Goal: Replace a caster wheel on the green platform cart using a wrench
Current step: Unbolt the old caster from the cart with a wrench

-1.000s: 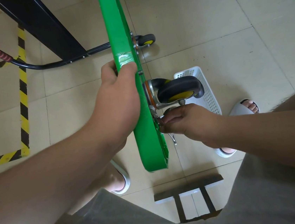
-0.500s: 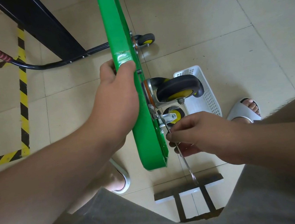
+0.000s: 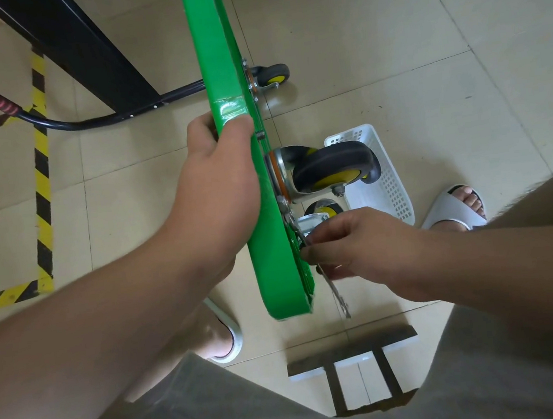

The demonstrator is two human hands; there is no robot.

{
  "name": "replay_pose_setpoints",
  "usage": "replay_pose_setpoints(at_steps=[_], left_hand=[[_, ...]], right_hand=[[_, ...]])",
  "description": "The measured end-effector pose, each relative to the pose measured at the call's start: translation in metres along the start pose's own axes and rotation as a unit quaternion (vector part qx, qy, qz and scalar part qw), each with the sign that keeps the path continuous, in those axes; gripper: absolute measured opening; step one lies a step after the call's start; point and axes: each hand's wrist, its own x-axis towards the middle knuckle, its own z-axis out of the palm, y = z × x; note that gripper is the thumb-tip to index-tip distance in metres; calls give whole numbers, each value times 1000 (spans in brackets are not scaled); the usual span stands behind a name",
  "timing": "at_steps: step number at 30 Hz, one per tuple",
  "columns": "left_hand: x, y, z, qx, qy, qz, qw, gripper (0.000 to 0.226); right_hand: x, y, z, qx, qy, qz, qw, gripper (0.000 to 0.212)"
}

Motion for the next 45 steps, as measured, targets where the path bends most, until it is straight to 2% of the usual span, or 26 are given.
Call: replay_pose_setpoints(at_steps=[3, 13, 20, 24, 28, 32, 45], left_hand=[[1, 0, -1, -1, -3, -2, 1000, 22], [-1, 0, -2, 4, -7, -1, 1000, 23], [1, -1, -1, 15, 0, -1, 1000, 25], [0, 0, -1, 19, 4, 1, 1000, 22], [-1, 0, 0, 10, 2, -1, 1000, 20], [-1, 1, 0, 7, 0, 0, 1000, 20], [-1, 1, -1, 9, -3, 0, 1000, 20]], right_hand=[[14, 0, -2, -27, 22, -18, 999, 20], [34, -4, -1, -22, 21, -34, 999, 19], [20, 4, -7, -77, 15, -8, 997, 16], [9, 9, -8, -55, 12, 33, 998, 14], [-8, 7, -8, -19, 16, 26, 999, 7], [-19, 2, -5, 13, 3, 14, 1000, 9], [-8, -3, 3, 4, -29, 14, 999, 10]])
